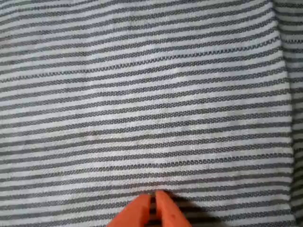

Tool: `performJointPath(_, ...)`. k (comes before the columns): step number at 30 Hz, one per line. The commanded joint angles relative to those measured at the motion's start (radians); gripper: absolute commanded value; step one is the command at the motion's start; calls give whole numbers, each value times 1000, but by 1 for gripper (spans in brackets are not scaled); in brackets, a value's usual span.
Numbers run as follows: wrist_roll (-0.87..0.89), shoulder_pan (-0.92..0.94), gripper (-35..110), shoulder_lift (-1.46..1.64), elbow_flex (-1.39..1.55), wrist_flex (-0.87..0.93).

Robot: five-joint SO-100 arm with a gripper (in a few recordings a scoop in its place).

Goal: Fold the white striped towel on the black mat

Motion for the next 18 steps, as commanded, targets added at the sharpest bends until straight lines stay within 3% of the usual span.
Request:
performJointPath(1,-6,2,0,8,17,-2)
performJointPath(18,-8,-18,0,8,17,0)
